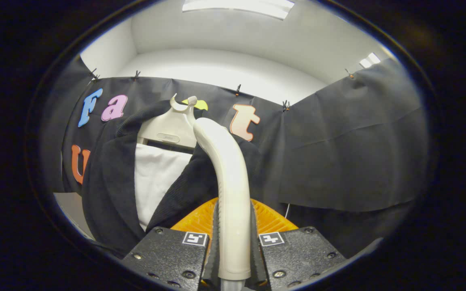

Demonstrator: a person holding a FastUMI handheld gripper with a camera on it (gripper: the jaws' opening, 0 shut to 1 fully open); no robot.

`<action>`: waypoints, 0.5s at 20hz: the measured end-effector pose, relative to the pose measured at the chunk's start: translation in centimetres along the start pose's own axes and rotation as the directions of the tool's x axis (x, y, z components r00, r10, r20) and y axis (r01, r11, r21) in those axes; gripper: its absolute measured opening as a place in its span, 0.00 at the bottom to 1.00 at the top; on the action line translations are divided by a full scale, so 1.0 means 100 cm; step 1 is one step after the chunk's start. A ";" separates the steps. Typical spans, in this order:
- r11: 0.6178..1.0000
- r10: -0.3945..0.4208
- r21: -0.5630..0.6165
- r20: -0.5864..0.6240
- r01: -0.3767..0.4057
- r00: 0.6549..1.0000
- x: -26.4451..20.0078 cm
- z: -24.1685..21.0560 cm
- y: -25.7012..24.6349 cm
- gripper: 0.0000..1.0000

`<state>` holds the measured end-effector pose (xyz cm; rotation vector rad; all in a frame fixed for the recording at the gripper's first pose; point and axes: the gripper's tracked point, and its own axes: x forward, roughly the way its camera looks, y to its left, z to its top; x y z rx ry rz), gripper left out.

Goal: Iron the clothes twice with a garment steamer, once on the left side and once on the right side.

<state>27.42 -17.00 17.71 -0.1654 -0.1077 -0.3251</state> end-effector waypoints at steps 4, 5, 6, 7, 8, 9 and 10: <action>1.000 -0.003 -0.020 -0.013 0.002 1.000 -0.001 -0.005 -0.002 0.33; 1.000 -0.003 -0.025 -0.018 0.002 1.000 -0.001 -0.006 -0.002 0.33; 0.999 0.001 -0.033 -0.024 -0.002 1.000 0.000 -0.008 -0.003 0.33; 0.999 0.003 -0.042 -0.028 -0.004 1.000 0.001 -0.010 -0.003 0.33; 0.998 -0.004 -0.055 -0.038 0.002 0.999 0.001 -0.011 -0.004 0.33; 0.997 -0.015 -0.074 -0.051 0.011 0.999 0.000 -0.013 -0.006 0.33; 0.997 -0.020 -0.081 -0.058 0.015 0.998 0.000 -0.015 -0.005 0.33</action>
